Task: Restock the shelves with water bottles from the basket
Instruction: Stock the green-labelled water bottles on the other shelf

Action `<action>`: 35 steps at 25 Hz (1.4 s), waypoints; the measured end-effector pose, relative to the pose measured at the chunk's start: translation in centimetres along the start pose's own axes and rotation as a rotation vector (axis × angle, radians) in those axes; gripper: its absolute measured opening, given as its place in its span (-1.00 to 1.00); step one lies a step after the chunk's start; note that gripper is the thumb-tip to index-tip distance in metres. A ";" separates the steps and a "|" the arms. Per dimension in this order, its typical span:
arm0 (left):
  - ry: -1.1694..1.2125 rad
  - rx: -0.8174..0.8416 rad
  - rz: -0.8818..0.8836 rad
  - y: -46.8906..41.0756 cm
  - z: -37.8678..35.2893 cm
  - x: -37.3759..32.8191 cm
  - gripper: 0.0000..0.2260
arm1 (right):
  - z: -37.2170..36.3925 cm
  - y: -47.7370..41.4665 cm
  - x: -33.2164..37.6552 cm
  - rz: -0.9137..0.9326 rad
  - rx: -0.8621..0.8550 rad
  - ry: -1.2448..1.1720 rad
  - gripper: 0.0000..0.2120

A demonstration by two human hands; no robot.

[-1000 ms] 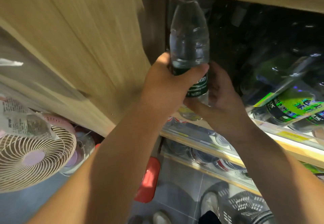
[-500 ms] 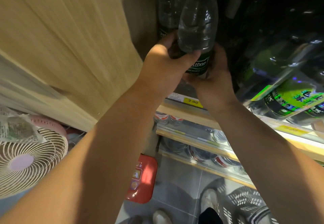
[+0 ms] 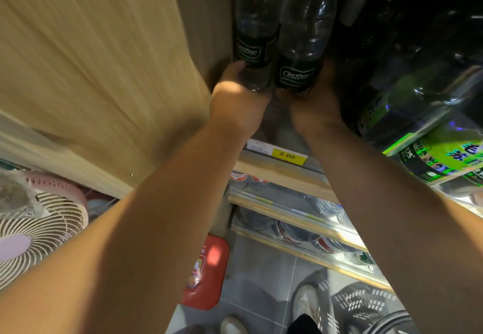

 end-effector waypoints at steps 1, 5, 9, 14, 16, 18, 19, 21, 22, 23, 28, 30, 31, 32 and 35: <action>0.004 -0.013 -0.012 -0.4 -0.2 -0.1 -0.45 | -0.2 -0.4 -0.1 0.011 -0.010 0.005 -0.24; -0.046 0.008 -0.039 -1.8 -1.4 0.1 -0.50 | -1.1 -1.1 -0.1 0.010 -0.012 -0.005 -0.18; -0.065 0.083 -0.059 -2.0 -2.3 0.1 -0.52 | -0.9 -1.7 0.1 -0.006 -0.050 0.025 -0.23; -0.120 0.106 -0.141 -2.6 -3.0 -0.5 -0.57 | -0.9 -2.2 0.2 0.000 -0.074 0.047 -0.29; -0.106 0.094 -0.141 -3.1 -3.2 -0.3 -0.60 | -1.0 -2.4 0.3 -0.002 -0.074 0.067 -0.29; -0.112 0.090 -0.144 -3.5 -3.5 0.0 -0.62 | -0.9 -2.6 0.4 0.001 -0.086 0.088 -0.29; -0.125 0.078 -0.150 -3.7 -3.3 -0.1 -0.62 | -0.7 -2.7 0.3 0.004 -0.099 0.098 -0.29; -0.077 0.068 -0.135 -4.0 -3.2 0.1 -0.58 | -0.4 -2.6 0.3 0.014 -0.108 0.148 -0.33; -0.063 0.071 -0.135 -4.0 -3.2 0.2 -0.56 | -0.4 -2.5 0.3 0.020 -0.101 0.176 -0.36; -0.060 0.066 -0.132 -3.9 -3.1 0.3 -0.54 | -0.4 -2.5 0.2 0.022 -0.092 0.192 -0.36; 0.002 0.114 -0.111 -3.4 -3.2 -0.4 -0.54 | -0.3 -2.7 0.1 0.013 -0.097 0.175 -0.32; -0.041 0.173 -0.128 -3.1 -3.3 -1.0 -0.53 | -0.4 -2.6 0.2 -0.003 -0.080 0.152 -0.34; -0.131 0.184 -0.133 -2.8 -3.1 -1.2 -0.50 | -0.4 -2.3 0.4 -0.017 -0.072 0.162 -0.36; -0.284 0.156 -0.158 -2.4 -2.5 -1.4 -0.48 | -0.5 -2.1 0.6 -0.024 -0.067 0.166 -0.37; -0.623 0.116 -0.253 -0.5 -1.2 -2.8 -0.49 | -0.9 -1.1 1.0 -0.045 0.044 0.284 -0.39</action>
Point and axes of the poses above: each hand's wrist, its own y-axis away from the middle knuckle, its own z-axis out of the back of the hand, x = y × z, the point moved 10 cm from there along -y, towards the middle knuckle, and after that the axes turned 1 degree about x, right-handed, at the moved point
